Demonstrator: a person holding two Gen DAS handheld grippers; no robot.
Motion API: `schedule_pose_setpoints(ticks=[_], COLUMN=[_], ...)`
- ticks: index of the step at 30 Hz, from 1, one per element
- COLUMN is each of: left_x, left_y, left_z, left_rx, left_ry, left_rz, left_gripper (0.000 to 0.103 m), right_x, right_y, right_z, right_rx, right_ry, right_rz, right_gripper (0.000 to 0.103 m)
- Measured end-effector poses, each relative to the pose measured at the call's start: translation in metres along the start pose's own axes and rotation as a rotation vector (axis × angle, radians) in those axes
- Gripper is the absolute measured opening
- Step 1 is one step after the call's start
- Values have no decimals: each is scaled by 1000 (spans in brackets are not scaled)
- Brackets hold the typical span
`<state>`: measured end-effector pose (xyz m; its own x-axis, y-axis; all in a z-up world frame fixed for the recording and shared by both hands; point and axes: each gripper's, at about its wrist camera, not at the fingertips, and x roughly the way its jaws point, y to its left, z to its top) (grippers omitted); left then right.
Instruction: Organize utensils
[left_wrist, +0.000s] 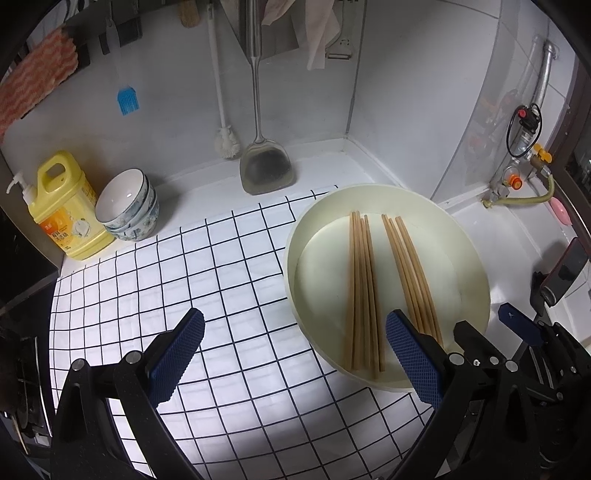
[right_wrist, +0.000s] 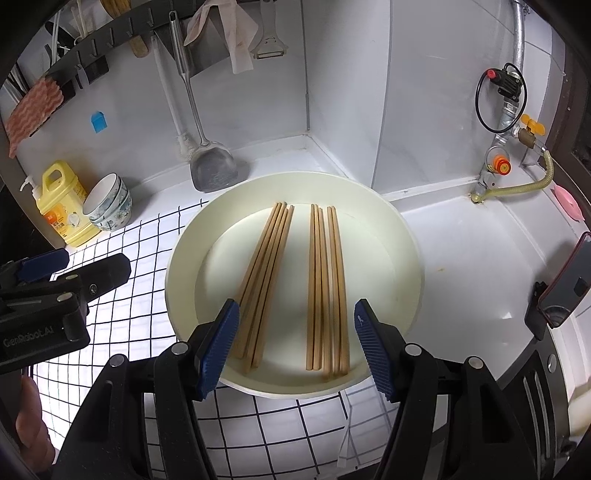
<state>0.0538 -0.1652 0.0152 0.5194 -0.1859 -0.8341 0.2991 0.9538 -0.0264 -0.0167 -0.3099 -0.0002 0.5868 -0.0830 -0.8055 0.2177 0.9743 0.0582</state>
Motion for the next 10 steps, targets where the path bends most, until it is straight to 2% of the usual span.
schedule_pose_setpoints(ticks=[10], left_x=[3], left_y=[4], left_z=[0], left_rx=[-16], left_ry=[24], left_rz=[7], left_gripper=[97], right_x=[-1], right_y=[1], right_z=[0], right_rx=[6], right_ry=[-1], right_rz=[-2], right_gripper=[63])
